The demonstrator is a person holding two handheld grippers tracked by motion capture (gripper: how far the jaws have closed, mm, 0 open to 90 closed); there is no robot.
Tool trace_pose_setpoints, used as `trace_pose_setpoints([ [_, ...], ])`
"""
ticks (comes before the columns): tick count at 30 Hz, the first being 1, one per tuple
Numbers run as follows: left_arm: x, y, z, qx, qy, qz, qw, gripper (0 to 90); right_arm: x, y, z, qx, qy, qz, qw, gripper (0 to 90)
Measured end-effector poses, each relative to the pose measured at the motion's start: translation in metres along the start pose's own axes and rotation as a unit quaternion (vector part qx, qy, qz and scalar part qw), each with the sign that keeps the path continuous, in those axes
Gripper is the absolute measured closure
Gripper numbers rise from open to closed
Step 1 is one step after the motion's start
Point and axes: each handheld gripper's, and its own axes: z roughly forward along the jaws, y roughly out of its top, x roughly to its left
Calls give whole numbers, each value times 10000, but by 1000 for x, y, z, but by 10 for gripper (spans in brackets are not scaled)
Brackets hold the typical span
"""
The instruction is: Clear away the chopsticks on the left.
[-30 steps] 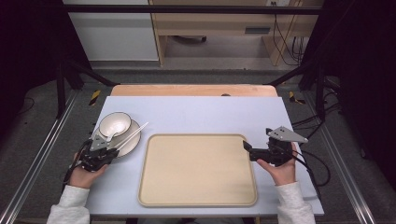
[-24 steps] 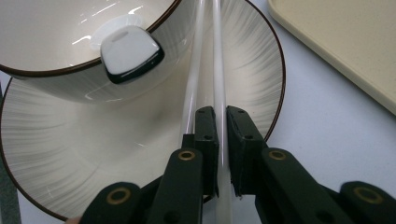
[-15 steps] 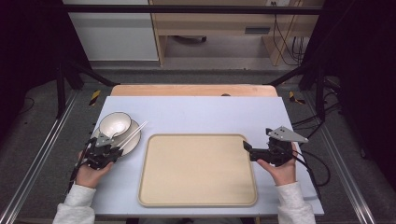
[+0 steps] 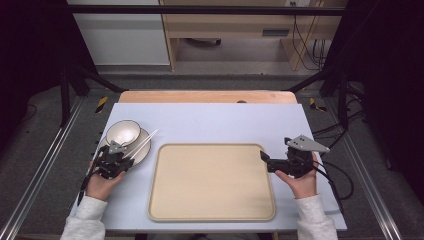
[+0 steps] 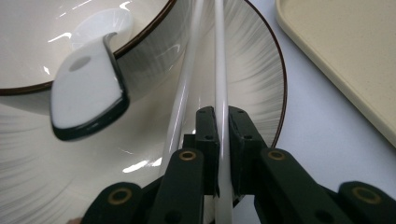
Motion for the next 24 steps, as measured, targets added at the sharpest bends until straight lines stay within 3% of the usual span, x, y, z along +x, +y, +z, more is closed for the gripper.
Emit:
trace_pose_setpoints([
  [5,-3,1,-1,0,19,24,10000,843,0,0,0,10,-9,-10,10000,41],
  [12,-7,4,-13,-230,57,-51,9997,844,-1,0,-2,-2,-28,-8,10000,41],
  [24,-25,9,-36,-771,138,-385,9962,844,-2,2,-6,-70,-62,3,10000,37],
])
